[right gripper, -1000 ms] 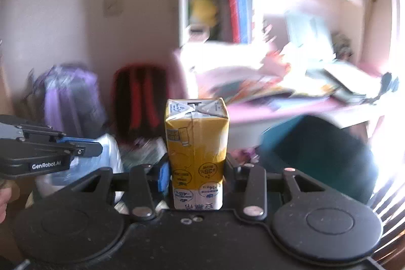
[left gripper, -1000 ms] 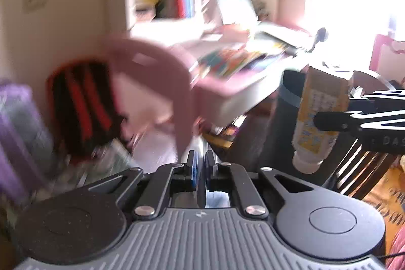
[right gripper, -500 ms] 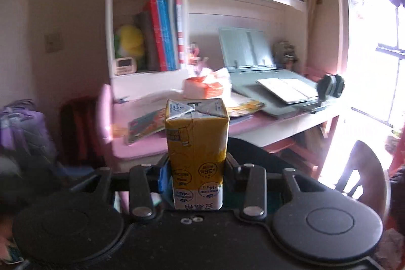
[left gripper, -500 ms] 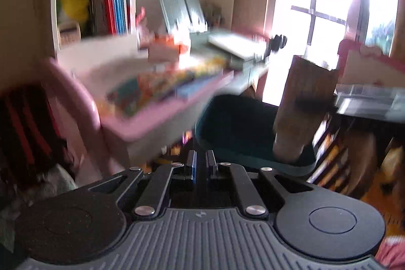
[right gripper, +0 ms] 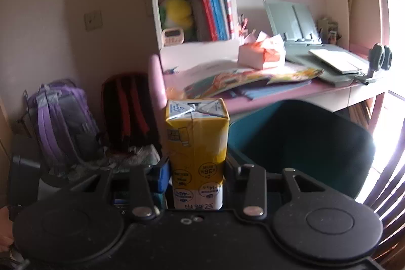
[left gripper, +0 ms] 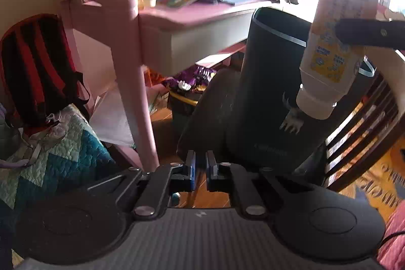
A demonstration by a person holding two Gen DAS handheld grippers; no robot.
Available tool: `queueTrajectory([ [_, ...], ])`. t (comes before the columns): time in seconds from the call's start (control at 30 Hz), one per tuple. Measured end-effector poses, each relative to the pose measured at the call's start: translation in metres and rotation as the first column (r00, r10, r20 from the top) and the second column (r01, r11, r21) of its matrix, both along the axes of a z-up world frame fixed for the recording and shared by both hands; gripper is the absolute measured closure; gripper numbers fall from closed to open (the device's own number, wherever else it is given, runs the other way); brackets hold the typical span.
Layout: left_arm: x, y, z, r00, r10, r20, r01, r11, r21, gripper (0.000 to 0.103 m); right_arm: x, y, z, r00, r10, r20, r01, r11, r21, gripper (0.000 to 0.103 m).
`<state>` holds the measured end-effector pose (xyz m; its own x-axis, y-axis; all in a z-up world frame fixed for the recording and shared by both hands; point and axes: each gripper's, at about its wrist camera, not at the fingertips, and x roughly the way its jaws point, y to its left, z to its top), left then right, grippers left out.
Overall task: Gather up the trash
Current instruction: 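Lift the carton and wrapper and carry them to the bin, then open both tools over the bin to drop the carton and wrapper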
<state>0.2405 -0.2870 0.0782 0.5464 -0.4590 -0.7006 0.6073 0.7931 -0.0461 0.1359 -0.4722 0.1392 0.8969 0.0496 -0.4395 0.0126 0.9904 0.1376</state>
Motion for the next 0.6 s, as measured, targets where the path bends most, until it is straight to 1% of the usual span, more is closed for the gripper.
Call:
queueTrajectory([
  [0.07, -0.001, 0.006, -0.01, 1.0, -0.004, -0.009, 0.005, 1.0, 0.011, 0.092, 0.002, 0.007, -0.006, 1.0, 0.014, -0.017, -0.014, 1.0, 0.002, 0.062],
  [0.23, 0.001, 0.016, -0.033, 1.0, -0.008, -0.03, 0.009, 0.999, 0.039, 0.091, 0.015, 0.023, -0.023, 0.998, 0.03, -0.059, -0.03, 1.0, 0.006, 0.062],
  [0.27, 0.001, 0.017, -0.037, 0.999, -0.011, -0.033, 0.012, 0.999, 0.045, 0.088, 0.016, 0.025, -0.025, 0.997, 0.032, -0.065, -0.031, 0.999, 0.009, 0.062],
  [0.3, 0.002, 0.018, -0.04, 0.999, -0.012, -0.034, 0.013, 0.999, 0.048, 0.079, 0.019, 0.026, -0.026, 0.997, 0.036, -0.069, -0.035, 0.999, 0.013, 0.062],
  [0.33, 0.003, 0.019, -0.042, 0.999, -0.013, -0.031, 0.015, 0.999, 0.049, 0.073, 0.021, 0.026, -0.024, 0.997, 0.034, -0.066, -0.033, 0.999, 0.015, 0.062],
  [0.4, 0.003, 0.019, -0.046, 1.0, -0.023, -0.017, 0.024, 0.999, 0.043, 0.05, 0.023, 0.026, -0.017, 0.998, 0.029, -0.048, -0.029, 1.0, 0.002, 0.062],
  [0.43, 0.003, 0.018, -0.047, 0.999, -0.032, -0.007, 0.032, 0.999, 0.038, 0.045, 0.024, 0.025, -0.011, 0.999, 0.029, -0.037, -0.029, 1.0, -0.002, 0.062],
  [0.47, 0.002, 0.016, -0.049, 0.999, -0.043, 0.001, 0.043, 0.998, 0.034, 0.036, 0.025, 0.023, -0.007, 0.999, 0.028, -0.029, -0.028, 1.0, -0.005, 0.062],
  [0.5, 0.001, 0.014, -0.051, 0.998, -0.06, 0.007, 0.059, 0.998, 0.034, 0.029, 0.026, 0.021, -0.004, 0.999, 0.026, -0.024, -0.026, 1.0, -0.008, 0.062],
  [0.6, -0.004, 0.002, -0.057, 0.991, -0.134, 0.032, 0.132, 0.99, 0.05, 0.027, 0.03, 0.02, -0.007, 0.999, 0.03, -0.027, -0.031, 0.999, -0.017, 0.062],
])
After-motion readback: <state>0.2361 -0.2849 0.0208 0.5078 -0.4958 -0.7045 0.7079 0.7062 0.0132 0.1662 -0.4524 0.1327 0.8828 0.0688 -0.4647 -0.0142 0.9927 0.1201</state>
